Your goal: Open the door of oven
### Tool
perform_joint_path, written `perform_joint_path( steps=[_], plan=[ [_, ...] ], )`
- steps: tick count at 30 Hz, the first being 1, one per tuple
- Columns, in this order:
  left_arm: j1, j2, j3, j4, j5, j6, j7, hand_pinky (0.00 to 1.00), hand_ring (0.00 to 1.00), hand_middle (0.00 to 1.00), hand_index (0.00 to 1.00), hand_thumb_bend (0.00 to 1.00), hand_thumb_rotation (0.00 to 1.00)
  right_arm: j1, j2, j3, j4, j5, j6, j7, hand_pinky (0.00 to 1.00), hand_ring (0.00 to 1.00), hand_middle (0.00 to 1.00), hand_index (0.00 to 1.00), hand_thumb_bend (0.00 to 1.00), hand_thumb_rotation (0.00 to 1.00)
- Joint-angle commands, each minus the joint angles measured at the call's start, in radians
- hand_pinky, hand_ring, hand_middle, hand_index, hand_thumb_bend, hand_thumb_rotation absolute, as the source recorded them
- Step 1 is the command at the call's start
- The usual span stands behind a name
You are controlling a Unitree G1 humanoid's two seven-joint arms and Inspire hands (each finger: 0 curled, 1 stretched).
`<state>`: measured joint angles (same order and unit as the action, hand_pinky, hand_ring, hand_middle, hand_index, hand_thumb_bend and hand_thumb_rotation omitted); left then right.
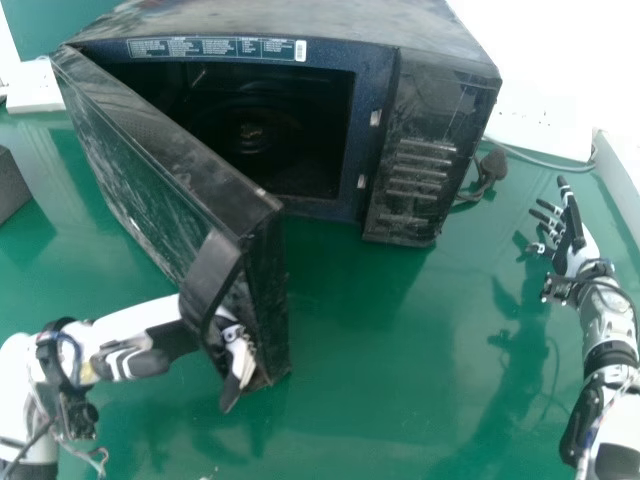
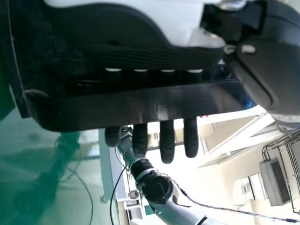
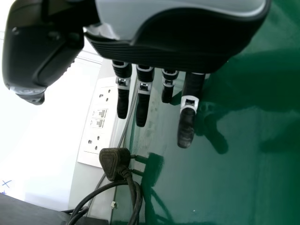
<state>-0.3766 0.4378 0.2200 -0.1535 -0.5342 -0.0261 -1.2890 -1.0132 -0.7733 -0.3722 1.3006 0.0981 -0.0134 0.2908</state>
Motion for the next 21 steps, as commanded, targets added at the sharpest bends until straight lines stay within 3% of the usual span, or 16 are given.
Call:
perform_joint_path(
  steps=[1, 3, 6, 7, 9, 10, 11, 13, 14, 15, 17, 21],
  plan=[
    [-0.075, -0.018, 0.227, -0.015, -0.127, -0.222, 0.11, 0.13, 0.21, 0.28, 0.34, 0.97, 0.99, 0.069, 0.003, 0.008, 0.044, -0.018, 0.058, -0.021, 0.65, 0.73, 0.79, 0.84, 0.87, 1.0],
    [-0.099, -0.042, 0.24, 0.038, -0.187, -0.248, 0.06, 0.13, 0.2, 0.28, 0.38, 0.96, 0.98, 0.069, 0.004, 0.005, 0.044, -0.015, 0.058, -0.019, 0.56, 0.69, 0.8, 0.84, 0.87, 1.0],
    [-0.089, -0.075, 0.259, 0.044, -0.261, -0.2, 0.062, 0.14, 0.22, 0.29, 0.45, 0.94, 0.88, 0.07, 0.002, 0.005, 0.044, -0.015, 0.058, -0.014, 0.61, 0.7, 0.8, 0.83, 0.87, 1.0],
    [-0.077, -0.119, 0.267, 0.029, -0.287, -0.206, 0.089, 0.13, 0.21, 0.28, 0.46, 0.92, 0.87, 0.07, 0.002, 0.005, 0.044, -0.014, 0.059, -0.013, 0.66, 0.73, 0.81, 0.83, 0.87, 1.0],
    [-0.038, -0.15, 0.296, -0.012, -0.273, -0.233, 0.13, 0.15, 0.22, 0.3, 0.53, 0.91, 0.8, 0.068, 0.002, 0.01, 0.043, -0.02, 0.059, -0.021, 0.65, 0.71, 0.79, 0.84, 0.85, 1.0],
    [-0.034, -0.137, 0.305, -0.011, -0.251, -0.249, 0.121, 0.15, 0.22, 0.31, 0.54, 0.92, 0.8, 0.068, 0.003, 0.01, 0.043, -0.019, 0.058, -0.021, 0.67, 0.72, 0.79, 0.84, 0.85, 1.0],
    [-0.041, -0.113, 0.306, 0.002, -0.264, -0.213, 0.094, 0.12, 0.19, 0.28, 0.49, 0.91, 0.8, 0.068, 0.003, 0.008, 0.043, -0.017, 0.059, -0.019, 0.67, 0.73, 0.8, 0.85, 0.84, 1.0],
    [-0.038, -0.016, 0.302, 0.02, -0.317, -0.035, 0.055, 0.11, 0.19, 0.29, 0.49, 0.89, 0.66, 0.068, 0.003, 0.004, 0.044, -0.014, 0.06, -0.018, 0.58, 0.69, 0.81, 0.86, 0.85, 1.0],
    [-0.02, 0.007, 0.31, -0.006, -0.298, -0.003, 0.085, 0.11, 0.19, 0.29, 0.48, 0.91, 0.63, 0.068, 0.003, 0.007, 0.044, -0.017, 0.06, -0.025, 0.57, 0.69, 0.81, 0.85, 0.85, 1.0],
    [-0.022, -0.008, 0.319, -0.016, -0.279, -0.046, 0.1, 0.12, 0.18, 0.27, 0.43, 0.94, 0.67, 0.068, 0.003, 0.009, 0.044, -0.019, 0.059, -0.028, 0.58, 0.7, 0.81, 0.85, 0.85, 1.0],
    [-0.019, -0.035, 0.333, -0.035, -0.245, -0.121, 0.122, 0.09, 0.15, 0.22, 0.36, 0.9, 0.74, 0.069, 0.002, 0.01, 0.044, -0.02, 0.057, -0.025, 0.65, 0.75, 0.82, 0.84, 0.85, 1.0],
    [0.042, 0.011, 0.383, -0.085, -0.235, -0.087, 0.134, 0.1, 0.17, 0.25, 0.36, 0.87, 0.78, 0.069, 0.003, 0.012, 0.044, -0.021, 0.056, -0.025, 0.71, 0.77, 0.81, 0.85, 0.83, 1.0]
  ],
)
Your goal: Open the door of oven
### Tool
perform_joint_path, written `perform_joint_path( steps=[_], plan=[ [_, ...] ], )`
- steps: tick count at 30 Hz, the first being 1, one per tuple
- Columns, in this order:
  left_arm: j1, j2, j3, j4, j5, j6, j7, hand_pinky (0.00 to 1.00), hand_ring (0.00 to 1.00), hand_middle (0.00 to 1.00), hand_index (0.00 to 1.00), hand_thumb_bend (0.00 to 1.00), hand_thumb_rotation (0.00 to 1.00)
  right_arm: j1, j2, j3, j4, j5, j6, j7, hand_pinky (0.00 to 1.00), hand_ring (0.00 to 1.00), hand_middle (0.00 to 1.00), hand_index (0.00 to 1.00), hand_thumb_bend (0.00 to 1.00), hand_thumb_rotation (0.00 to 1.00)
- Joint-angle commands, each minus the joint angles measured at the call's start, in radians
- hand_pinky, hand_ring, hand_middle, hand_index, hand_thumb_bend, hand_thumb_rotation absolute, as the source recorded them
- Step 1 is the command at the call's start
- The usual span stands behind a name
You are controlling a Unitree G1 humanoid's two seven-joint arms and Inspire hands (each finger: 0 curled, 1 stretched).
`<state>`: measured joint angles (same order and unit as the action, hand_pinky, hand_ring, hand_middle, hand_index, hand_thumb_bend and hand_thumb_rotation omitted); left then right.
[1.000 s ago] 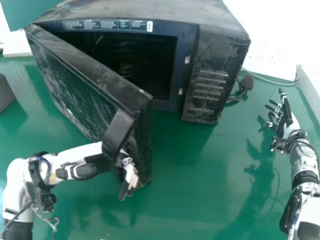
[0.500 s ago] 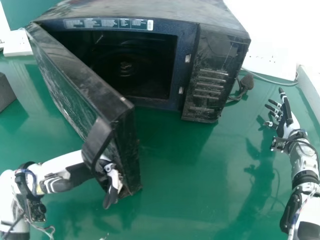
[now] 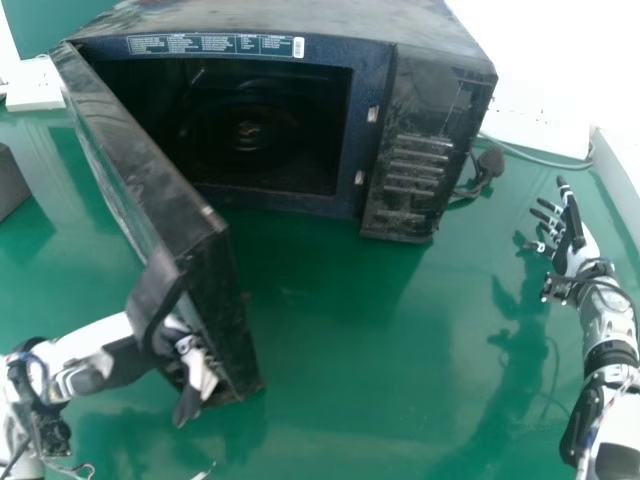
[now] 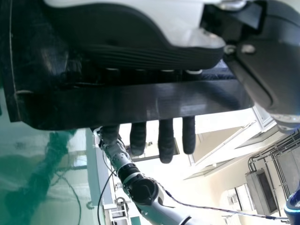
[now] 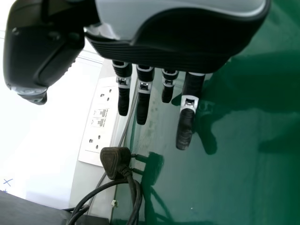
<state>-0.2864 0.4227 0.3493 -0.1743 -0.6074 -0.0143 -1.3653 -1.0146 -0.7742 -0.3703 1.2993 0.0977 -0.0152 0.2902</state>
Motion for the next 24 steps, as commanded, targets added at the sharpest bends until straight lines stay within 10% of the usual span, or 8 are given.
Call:
perform_joint_path(
  steps=[1, 6, 10, 17, 22, 24],
  plan=[
    [-0.036, 0.029, 0.276, -0.077, -0.15, -0.118, 0.218, 0.14, 0.21, 0.3, 0.38, 0.88, 0.79, 0.07, 0.004, 0.012, 0.045, -0.022, 0.058, -0.024, 0.71, 0.78, 0.82, 0.86, 0.83, 1.0],
    [0.051, 0.051, 0.357, -0.151, -0.164, -0.038, 0.293, 0.28, 0.3, 0.34, 0.36, 0.91, 0.7, 0.071, 0.004, 0.008, 0.046, -0.018, 0.056, -0.023, 0.6, 0.72, 0.82, 0.85, 0.85, 1.0],
    [0.032, -0.004, 0.375, -0.153, -0.142, -0.122, 0.312, 0.17, 0.23, 0.29, 0.45, 0.56, 0.16, 0.068, 0.004, 0.008, 0.045, -0.015, 0.06, -0.014, 0.65, 0.73, 0.81, 0.84, 0.88, 1.0],
    [0.08, -0.021, 0.439, -0.209, -0.11, -0.137, 0.356, 0.24, 0.26, 0.3, 0.47, 0.5, 0.09, 0.067, 0.004, 0.014, 0.044, -0.02, 0.061, -0.023, 0.7, 0.77, 0.82, 0.86, 0.87, 1.0],
    [0.147, 0.144, 0.503, -0.172, -0.256, 0.1, 0.268, 0.22, 0.28, 0.41, 0.47, 0.52, 0.02, 0.069, 0.006, 0.008, 0.045, -0.016, 0.059, -0.029, 0.65, 0.74, 0.82, 0.86, 0.89, 1.0],
    [0.222, 0.215, 0.545, -0.203, -0.323, 0.291, 0.344, 0.15, 0.24, 0.41, 0.47, 0.52, 0.01, 0.068, 0.006, 0.008, 0.045, -0.016, 0.058, -0.023, 0.65, 0.73, 0.81, 0.85, 0.91, 1.0]
  ],
)
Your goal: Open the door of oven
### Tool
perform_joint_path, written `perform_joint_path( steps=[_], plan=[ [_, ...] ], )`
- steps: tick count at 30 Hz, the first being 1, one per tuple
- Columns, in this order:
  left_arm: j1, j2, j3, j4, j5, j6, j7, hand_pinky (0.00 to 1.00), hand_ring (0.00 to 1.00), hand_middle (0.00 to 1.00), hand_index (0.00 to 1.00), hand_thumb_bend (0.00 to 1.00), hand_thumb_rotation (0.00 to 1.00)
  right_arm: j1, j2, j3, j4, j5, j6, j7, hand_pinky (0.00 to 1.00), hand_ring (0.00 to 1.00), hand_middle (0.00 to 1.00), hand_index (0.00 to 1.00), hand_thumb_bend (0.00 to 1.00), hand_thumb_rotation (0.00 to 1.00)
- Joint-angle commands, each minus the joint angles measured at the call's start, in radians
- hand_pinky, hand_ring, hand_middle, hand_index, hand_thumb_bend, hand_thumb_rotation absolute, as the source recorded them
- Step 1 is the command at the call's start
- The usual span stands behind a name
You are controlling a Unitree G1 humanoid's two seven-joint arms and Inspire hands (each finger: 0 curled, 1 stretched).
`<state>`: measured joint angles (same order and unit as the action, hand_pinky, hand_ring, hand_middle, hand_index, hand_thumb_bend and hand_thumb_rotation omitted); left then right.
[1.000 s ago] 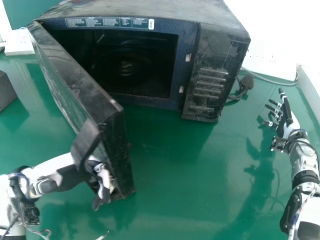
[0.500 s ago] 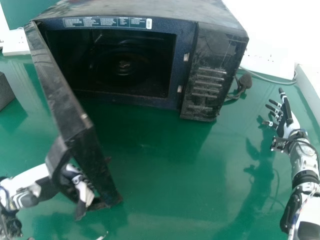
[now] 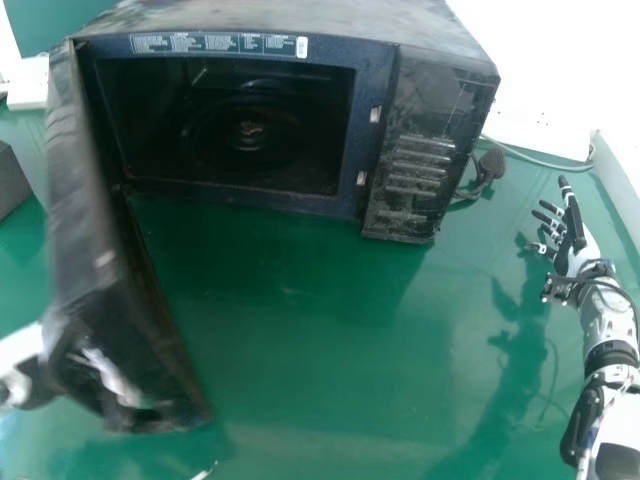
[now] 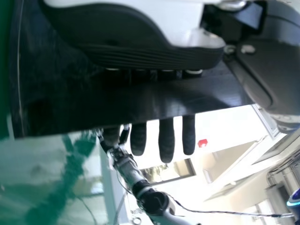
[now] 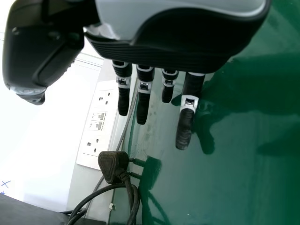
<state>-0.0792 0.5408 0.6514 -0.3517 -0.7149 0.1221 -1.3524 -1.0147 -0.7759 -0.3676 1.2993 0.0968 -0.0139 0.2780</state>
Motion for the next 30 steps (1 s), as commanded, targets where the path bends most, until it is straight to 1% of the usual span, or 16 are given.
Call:
perform_joint_path(
  steps=[1, 2, 3, 5, 7, 9, 11, 13, 14, 16, 19, 20, 24, 26, 27, 30],
  plan=[
    [0.04, 0.11, 0.264, -0.052, -0.229, 0.202, 0.367, 0.15, 0.23, 0.42, 0.47, 0.52, 0.0, 0.067, 0.007, 0.006, 0.044, -0.015, 0.057, -0.007, 0.68, 0.74, 0.81, 0.85, 0.91, 1.0],
    [0.049, 0.112, 0.278, -0.063, -0.234, 0.212, 0.377, 0.15, 0.25, 0.43, 0.47, 0.52, 0.0, 0.066, 0.007, 0.006, 0.044, -0.014, 0.06, -0.006, 0.71, 0.76, 0.82, 0.85, 0.91, 1.0],
    [0.053, 0.112, 0.289, -0.063, -0.239, 0.212, 0.376, 0.16, 0.26, 0.45, 0.47, 0.52, 0.0, 0.065, 0.006, 0.005, 0.044, -0.013, 0.064, -0.003, 0.68, 0.76, 0.82, 0.86, 0.9, 1.0],
    [0.038, 0.111, 0.308, -0.026, -0.227, 0.17, 0.339, 0.17, 0.27, 0.45, 0.47, 0.52, 0.0, 0.066, 0.005, 0.007, 0.044, -0.015, 0.062, -0.003, 0.66, 0.75, 0.83, 0.86, 0.89, 1.0],
    [0.06, 0.118, 0.344, -0.036, -0.179, 0.164, 0.369, 0.2, 0.27, 0.48, 0.47, 0.52, 0.0, 0.069, 0.004, 0.004, 0.046, -0.015, 0.06, -0.002, 0.71, 0.78, 0.83, 0.86, 0.89, 1.0],
    [0.074, 0.112, 0.369, -0.041, -0.183, 0.146, 0.385, 0.2, 0.27, 0.49, 0.46, 0.52, 0.0, 0.071, 0.004, 0.005, 0.046, -0.017, 0.054, -0.008, 0.7, 0.77, 0.82, 0.85, 0.88, 1.0],
    [0.109, 0.121, 0.394, -0.049, -0.206, 0.166, 0.422, 0.21, 0.27, 0.49, 0.46, 0.51, 0.0, 0.071, 0.004, 0.008, 0.046, -0.02, 0.053, -0.012, 0.72, 0.79, 0.83, 0.85, 0.88, 1.0],
    [0.112, 0.118, 0.402, -0.039, -0.227, 0.14, 0.427, 0.21, 0.29, 0.5, 0.45, 0.51, 0.0, 0.069, 0.004, 0.007, 0.045, -0.018, 0.057, -0.009, 0.73, 0.79, 0.83, 0.85, 0.89, 1.0],
    [0.092, 0.124, 0.394, -0.001, -0.239, 0.104, 0.378, 0.22, 0.3, 0.51, 0.45, 0.51, 0.0, 0.068, 0.006, 0.007, 0.044, -0.017, 0.057, -0.014, 0.74, 0.79, 0.83, 0.85, 0.9, 1.0],
    [0.108, 0.167, 0.403, 0.048, -0.256, 0.124, 0.351, 0.24, 0.31, 0.52, 0.44, 0.51, 0.0, 0.07, 0.005, 0.004, 0.045, -0.015, 0.056, -0.017, 0.66, 0.75, 0.82, 0.85, 0.88, 1.0],
    [0.148, 0.206, 0.425, 0.066, -0.264, 0.166, 0.384, 0.24, 0.32, 0.51, 0.45, 0.51, 0.0, 0.071, 0.004, 0.0, 0.046, -0.012, 0.057, -0.013, 0.58, 0.72, 0.82, 0.85, 0.87, 1.0],
    [0.147, 0.211, 0.426, 0.075, -0.256, 0.151, 0.377, 0.24, 0.32, 0.51, 0.45, 0.51, 0.0, 0.07, 0.005, 0.0, 0.046, -0.013, 0.058, -0.016, 0.6, 0.73, 0.82, 0.86, 0.88, 1.0],
    [0.08, 0.222, 0.402, 0.177, -0.259, 0.056, 0.273, 0.21, 0.3, 0.49, 0.46, 0.51, 0.0, 0.068, 0.006, 0.006, 0.045, -0.018, 0.057, -0.014, 0.72, 0.76, 0.8, 0.85, 0.9, 1.0],
    [0.103, 0.264, 0.413, 0.219, -0.263, 0.101, 0.269, 0.23, 0.32, 0.5, 0.46, 0.5, 0.0, 0.07, 0.005, 0.01, 0.044, -0.021, 0.052, -0.01, 0.75, 0.78, 0.81, 0.84, 0.87, 1.0],
    [0.109, 0.293, 0.411, 0.254, -0.284, 0.139, 0.24, 0.21, 0.31, 0.5, 0.46, 0.5, 0.0, 0.068, 0.006, 0.009, 0.044, -0.02, 0.055, -0.013, 0.71, 0.77, 0.8, 0.83, 0.86, 1.0],
    [0.03, 0.305, 0.382, 0.35, -0.298, 0.081, 0.136, 0.18, 0.25, 0.47, 0.48, 0.5, 0.0, 0.065, 0.007, 0.005, 0.044, -0.016, 0.06, -0.02, 0.69, 0.75, 0.79, 0.84, 0.85, 1.0]
  ],
)
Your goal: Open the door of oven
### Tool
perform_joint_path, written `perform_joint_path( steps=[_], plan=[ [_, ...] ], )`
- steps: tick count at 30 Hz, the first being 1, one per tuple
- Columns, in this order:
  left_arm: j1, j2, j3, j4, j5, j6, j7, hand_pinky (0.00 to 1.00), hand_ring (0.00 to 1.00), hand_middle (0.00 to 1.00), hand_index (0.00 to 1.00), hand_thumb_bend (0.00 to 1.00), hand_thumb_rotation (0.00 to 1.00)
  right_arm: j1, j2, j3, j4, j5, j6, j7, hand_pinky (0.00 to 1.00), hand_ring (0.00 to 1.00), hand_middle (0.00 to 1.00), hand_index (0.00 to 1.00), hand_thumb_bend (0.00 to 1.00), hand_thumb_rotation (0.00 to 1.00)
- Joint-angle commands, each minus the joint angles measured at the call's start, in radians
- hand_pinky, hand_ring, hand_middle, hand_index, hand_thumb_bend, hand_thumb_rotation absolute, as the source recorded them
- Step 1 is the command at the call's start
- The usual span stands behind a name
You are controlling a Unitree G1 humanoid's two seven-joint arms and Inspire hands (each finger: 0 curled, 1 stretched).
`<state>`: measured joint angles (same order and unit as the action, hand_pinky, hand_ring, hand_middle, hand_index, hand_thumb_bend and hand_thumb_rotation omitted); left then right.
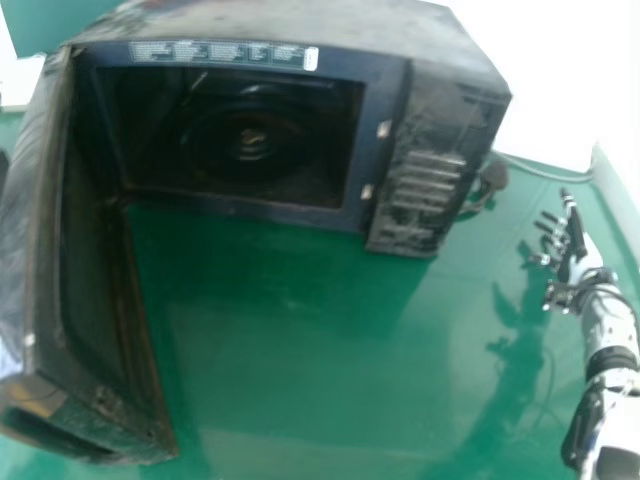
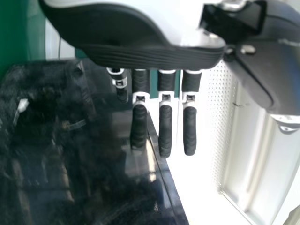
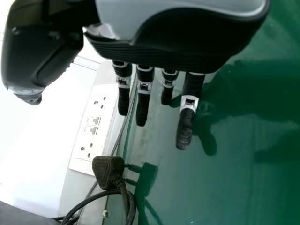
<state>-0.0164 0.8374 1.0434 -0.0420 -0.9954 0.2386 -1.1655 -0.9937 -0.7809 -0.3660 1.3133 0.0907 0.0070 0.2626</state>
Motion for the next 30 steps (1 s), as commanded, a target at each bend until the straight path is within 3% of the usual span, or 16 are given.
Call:
perform_joint_path(
  steps=[1, 3, 7, 9, 11, 12, 17, 20, 22, 24, 25, 30],
  plan=[
    [-0.051, 0.004, -0.016, 0.056, -0.021, -0.044, -0.061, 0.17, 0.23, 0.45, 0.48, 0.5, 0.0, 0.045, 0.012, 0.004, 0.03, -0.011, 0.036, -0.005, 0.68, 0.74, 0.79, 0.84, 0.85, 1.0],
    [-0.044, 0.035, -0.023, 0.094, -0.036, 0.016, -0.084, 0.14, 0.19, 0.43, 0.49, 0.5, 0.0, 0.046, 0.012, 0.003, 0.03, -0.01, 0.036, -0.003, 0.68, 0.75, 0.8, 0.83, 0.84, 1.0],
    [-0.075, 0.023, -0.009, 0.136, -0.004, -0.052, -0.095, 0.14, 0.19, 0.43, 0.49, 0.5, 0.0, 0.049, 0.011, 0.001, 0.032, -0.01, 0.032, 0.005, 0.73, 0.78, 0.81, 0.85, 0.82, 1.0],
    [-0.075, 0.04, -0.004, 0.179, -0.001, -0.051, -0.122, 0.14, 0.21, 0.42, 0.49, 0.5, 0.0, 0.052, 0.01, -0.006, 0.033, -0.005, 0.031, 0.01, 0.75, 0.77, 0.82, 0.85, 0.81, 1.0],
    [-0.071, 0.051, 0.003, 0.213, -0.001, -0.039, -0.121, 0.16, 0.22, 0.43, 0.48, 0.5, 0.0, 0.054, 0.01, -0.004, 0.033, -0.009, 0.024, 0.011, 0.71, 0.75, 0.79, 0.83, 0.84, 1.0],
    [-0.084, 0.056, 0.001, 0.246, -0.01, -0.039, -0.144, 0.16, 0.22, 0.35, 0.48, 0.49, 0.04, 0.054, 0.009, -0.002, 0.033, -0.012, 0.022, 0.012, 0.72, 0.76, 0.79, 0.82, 0.85, 1.0],
    [-0.261, -0.002, 0.0, 0.377, 0.021, -0.357, -0.276, 0.13, 0.2, 0.27, 0.47, 0.51, 0.09, 0.047, 0.01, -0.001, 0.031, -0.012, 0.036, 0.007, 0.73, 0.78, 0.81, 0.86, 0.86, 1.0],
    [-0.33, -0.015, -0.012, 0.44, 0.007, -0.43, -0.317, 0.15, 0.21, 0.27, 0.47, 0.51, 0.09, 0.05, 0.009, 0.002, 0.031, -0.015, 0.028, 0.008, 0.65, 0.73, 0.81, 0.86, 0.83, 1.0],
    [-0.349, -0.018, -0.018, 0.463, 0.006, -0.446, -0.325, 0.17, 0.22, 0.28, 0.47, 0.51, 0.09, 0.053, 0.006, 0.006, 0.032, -0.021, 0.025, 0.013, 0.7, 0.76, 0.81, 0.85, 0.83, 1.0],
    [-0.334, -0.023, -0.022, 0.447, -0.001, -0.41, -0.299, 0.17, 0.21, 0.28, 0.37, 0.87, 0.46, 0.049, 0.005, 0.007, 0.031, -0.019, 0.031, 0.015, 0.67, 0.76, 0.8, 0.83, 0.84, 1.0],
    [-0.327, -0.021, -0.022, 0.444, -0.005, -0.394, -0.297, 0.18, 0.21, 0.28, 0.36, 0.94, 0.53, 0.047, 0.005, 0.005, 0.032, -0.017, 0.035, 0.016, 0.66, 0.76, 0.8, 0.83, 0.84, 1.0],
    [-0.345, -0.029, -0.007, 0.472, 0.003, -0.435, -0.286, 0.14, 0.19, 0.26, 0.32, 0.98, 0.62, 0.05, 0.009, 0.003, 0.032, -0.016, 0.031, 0.007, 0.61, 0.75, 0.82, 0.85, 0.84, 1.0]
  ],
)
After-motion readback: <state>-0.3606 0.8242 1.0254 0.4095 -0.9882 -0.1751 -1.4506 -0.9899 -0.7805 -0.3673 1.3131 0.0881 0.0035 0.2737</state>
